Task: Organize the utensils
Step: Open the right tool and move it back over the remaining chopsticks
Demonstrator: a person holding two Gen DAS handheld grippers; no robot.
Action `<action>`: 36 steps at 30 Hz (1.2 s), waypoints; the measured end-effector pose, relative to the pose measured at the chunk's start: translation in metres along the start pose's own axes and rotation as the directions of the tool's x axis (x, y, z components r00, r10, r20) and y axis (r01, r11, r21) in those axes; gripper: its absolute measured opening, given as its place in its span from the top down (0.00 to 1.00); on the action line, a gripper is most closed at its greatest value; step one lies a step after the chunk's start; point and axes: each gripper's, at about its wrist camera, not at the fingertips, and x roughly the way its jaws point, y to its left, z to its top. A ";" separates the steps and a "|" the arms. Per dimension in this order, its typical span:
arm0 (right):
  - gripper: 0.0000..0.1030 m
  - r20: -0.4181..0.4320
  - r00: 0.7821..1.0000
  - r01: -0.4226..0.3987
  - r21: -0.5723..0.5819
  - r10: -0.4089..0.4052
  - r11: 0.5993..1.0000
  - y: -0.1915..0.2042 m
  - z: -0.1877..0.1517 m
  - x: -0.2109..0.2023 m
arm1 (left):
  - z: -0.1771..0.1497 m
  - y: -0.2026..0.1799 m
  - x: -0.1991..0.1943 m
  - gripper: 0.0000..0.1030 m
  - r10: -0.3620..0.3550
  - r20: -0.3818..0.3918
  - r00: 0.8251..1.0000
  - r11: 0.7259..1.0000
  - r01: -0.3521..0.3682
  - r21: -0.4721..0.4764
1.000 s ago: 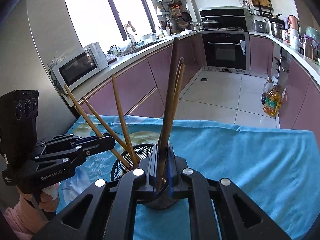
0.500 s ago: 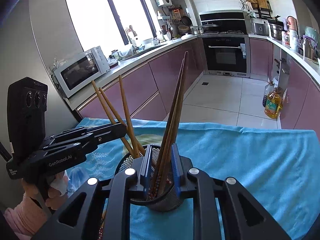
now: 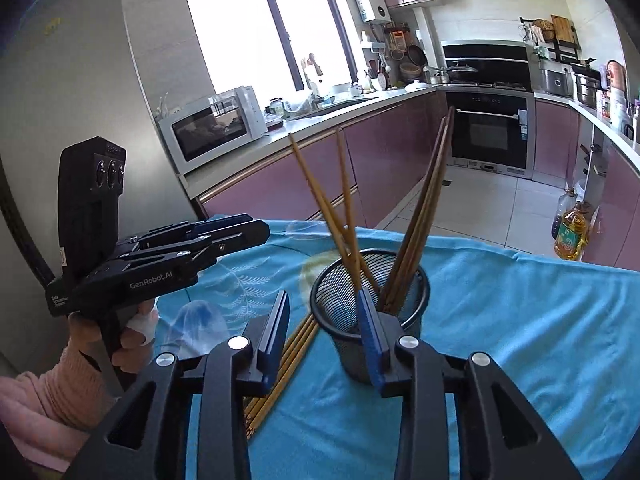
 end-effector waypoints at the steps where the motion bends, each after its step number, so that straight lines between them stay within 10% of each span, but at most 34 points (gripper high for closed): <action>1: 0.66 -0.020 1.000 -0.003 -0.005 0.003 1.000 0.004 -0.007 0.005 | -0.006 0.001 -0.004 0.63 0.011 -0.007 1.000 1.000 -0.011 0.006; 13: 0.66 -0.243 0.970 -0.003 0.036 0.011 0.999 0.028 -0.065 0.070 | -0.095 0.018 -0.009 0.59 0.040 -0.182 0.982 0.999 -0.046 -0.029; 36: 0.66 -0.262 0.960 0.098 -0.037 -0.104 0.995 0.047 -0.078 0.079 | -0.124 0.010 -0.010 0.58 0.012 -0.222 0.975 0.998 -0.024 -0.050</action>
